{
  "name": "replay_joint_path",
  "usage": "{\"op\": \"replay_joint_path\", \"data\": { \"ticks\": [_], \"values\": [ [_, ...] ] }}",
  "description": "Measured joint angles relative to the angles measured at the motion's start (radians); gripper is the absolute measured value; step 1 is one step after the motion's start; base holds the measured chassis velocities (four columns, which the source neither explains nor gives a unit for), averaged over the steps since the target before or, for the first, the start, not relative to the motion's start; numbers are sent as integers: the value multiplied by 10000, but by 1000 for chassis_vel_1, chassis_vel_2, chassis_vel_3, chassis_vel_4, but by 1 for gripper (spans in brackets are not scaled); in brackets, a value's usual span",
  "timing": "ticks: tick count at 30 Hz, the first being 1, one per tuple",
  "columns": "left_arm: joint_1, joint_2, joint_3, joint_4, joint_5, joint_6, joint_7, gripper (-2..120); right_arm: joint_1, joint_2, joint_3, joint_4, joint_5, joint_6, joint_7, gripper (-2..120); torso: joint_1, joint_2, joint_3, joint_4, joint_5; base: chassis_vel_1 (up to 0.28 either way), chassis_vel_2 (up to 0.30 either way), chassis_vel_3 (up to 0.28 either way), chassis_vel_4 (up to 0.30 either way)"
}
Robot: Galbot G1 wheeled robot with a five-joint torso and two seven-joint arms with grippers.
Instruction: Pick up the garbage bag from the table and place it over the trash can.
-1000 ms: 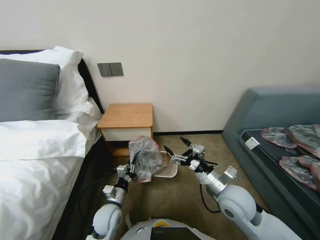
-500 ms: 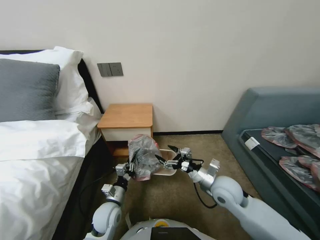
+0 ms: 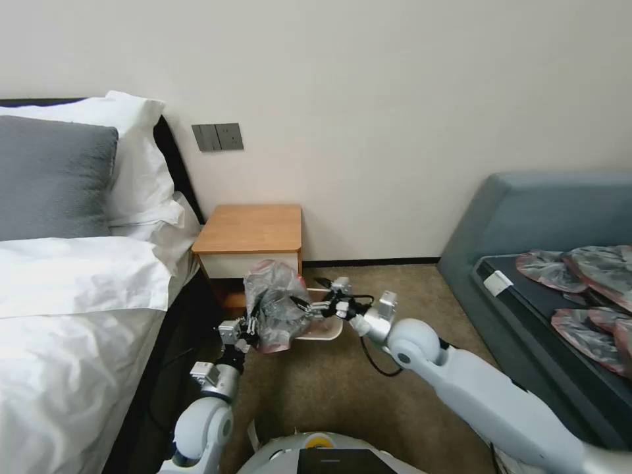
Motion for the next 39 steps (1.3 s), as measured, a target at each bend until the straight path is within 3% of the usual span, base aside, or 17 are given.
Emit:
{"op": "replay_joint_path", "data": {
  "ticks": [4, 8, 13, 20, 23, 28, 30, 39],
  "values": [
    [9, 67, -102, -21, -49, 20, 2, 9, 774, 244, -528, -258, 17, -38, 112, 99, 0, 0, 0, 1, -2, 0, 0, 0, 0],
    [36, 79, -151, -41, -73, 21, 2, 9, 930, 302, -769, -353, -3, -39, 131, 88, 0, 0, 0, -1, -1, 0, 0, 0, 0],
    [30, 112, -184, -71, -135, 22, 0, 9, 959, 413, -849, -375, -118, -30, 126, 66, 0, 0, -1, -1, 0, 0, 0, 0, 0],
    [23, 110, -245, -94, -186, 21, -13, 9, 877, 346, -865, -365, -267, 8, 99, 45, 0, 0, -1, -2, 1, 0, 0, 0, 0],
    [19, 101, -262, -94, -200, 22, -20, 9, 829, 341, -839, -345, -353, 38, 67, 29, 0, 0, -1, -2, 1, 0, 0, 0, 0],
    [22, 83, -262, -95, -203, 22, -21, 9, 821, 345, -813, -345, -396, 64, 58, 15, 0, 0, -1, -1, 0, 0, 0, 0, 0],
    [29, 88, -262, -95, -203, 22, -21, 9, 797, 347, -761, -344, -432, 89, 41, 3, 0, 0, -1, -1, 0, 0, 0, 0, 0],
    [15, 115, -255, -93, -204, 12, -10, 9, 501, 275, -516, -312, -586, 147, -14, 0, -1, 0, -1, -2, 0, 0, 0, 0, 0]
  ]
}}
